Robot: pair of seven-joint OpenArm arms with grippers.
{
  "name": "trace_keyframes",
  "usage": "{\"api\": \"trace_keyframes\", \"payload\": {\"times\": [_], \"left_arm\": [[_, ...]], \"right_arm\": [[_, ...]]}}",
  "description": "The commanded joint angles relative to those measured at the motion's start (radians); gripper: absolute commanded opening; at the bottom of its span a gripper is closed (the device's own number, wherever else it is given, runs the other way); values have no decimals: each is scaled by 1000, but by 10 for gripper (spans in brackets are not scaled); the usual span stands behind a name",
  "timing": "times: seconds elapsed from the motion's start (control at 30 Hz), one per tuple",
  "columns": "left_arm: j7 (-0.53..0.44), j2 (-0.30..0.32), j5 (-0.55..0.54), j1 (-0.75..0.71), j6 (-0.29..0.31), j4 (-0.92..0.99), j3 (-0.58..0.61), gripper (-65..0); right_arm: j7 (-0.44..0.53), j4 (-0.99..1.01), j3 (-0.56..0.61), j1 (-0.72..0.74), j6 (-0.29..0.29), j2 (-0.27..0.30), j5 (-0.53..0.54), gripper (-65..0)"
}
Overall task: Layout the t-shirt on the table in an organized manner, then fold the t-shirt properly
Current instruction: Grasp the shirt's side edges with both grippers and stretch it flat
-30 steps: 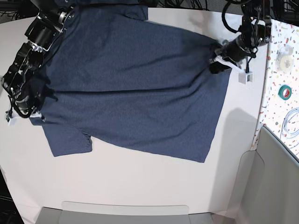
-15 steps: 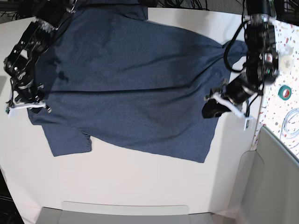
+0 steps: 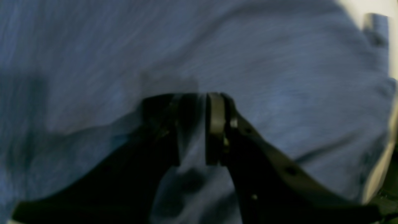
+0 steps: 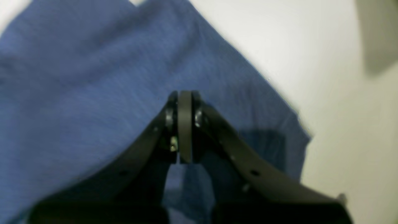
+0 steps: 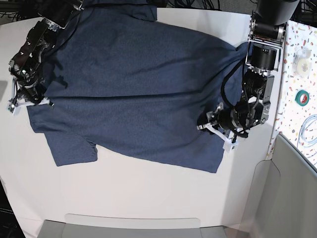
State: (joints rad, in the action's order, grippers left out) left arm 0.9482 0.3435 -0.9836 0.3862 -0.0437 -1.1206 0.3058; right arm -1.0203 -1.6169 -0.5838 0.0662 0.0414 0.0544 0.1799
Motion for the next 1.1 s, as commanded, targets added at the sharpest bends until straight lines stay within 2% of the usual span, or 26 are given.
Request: {"api": "trace_keyframes", "payload": {"times": [0.0,0.1,0.37,0.57,0.77,0.83,0.93,1.03,1.07], "left_arm": [[-22,12,41,27,-17,27,-1,-548],[-65,7,131,27,-18,93,-3,-547],[-206,-42,406,30,-18,161,-4,-545],[-329,-85,501,83,-18,247,-6,-545],[-387,-102,500,168,-18,366,-6,-545],[-395,-102,495,181,-18,368,-10,-538],[-372,-102,492,184,-18,310,-12,-477],[-249,-100,467,178,-18,113,-53,-390],[-191,-100,446,178,-17,43,-86,-376]], "right_arm": [[18,17,2,37,4,9,-6,-650],[24,129,3,99,5,14,-38,-650],[171,510,5,330,8,60,-148,-650],[294,775,6,511,8,103,-198,-650],[326,861,6,633,8,103,-242,-650],[326,864,6,650,8,100,-245,-650],[324,857,6,653,8,98,-244,-650],[318,850,5,653,13,103,-244,-650],[318,831,5,645,13,106,-244,-625]]}}
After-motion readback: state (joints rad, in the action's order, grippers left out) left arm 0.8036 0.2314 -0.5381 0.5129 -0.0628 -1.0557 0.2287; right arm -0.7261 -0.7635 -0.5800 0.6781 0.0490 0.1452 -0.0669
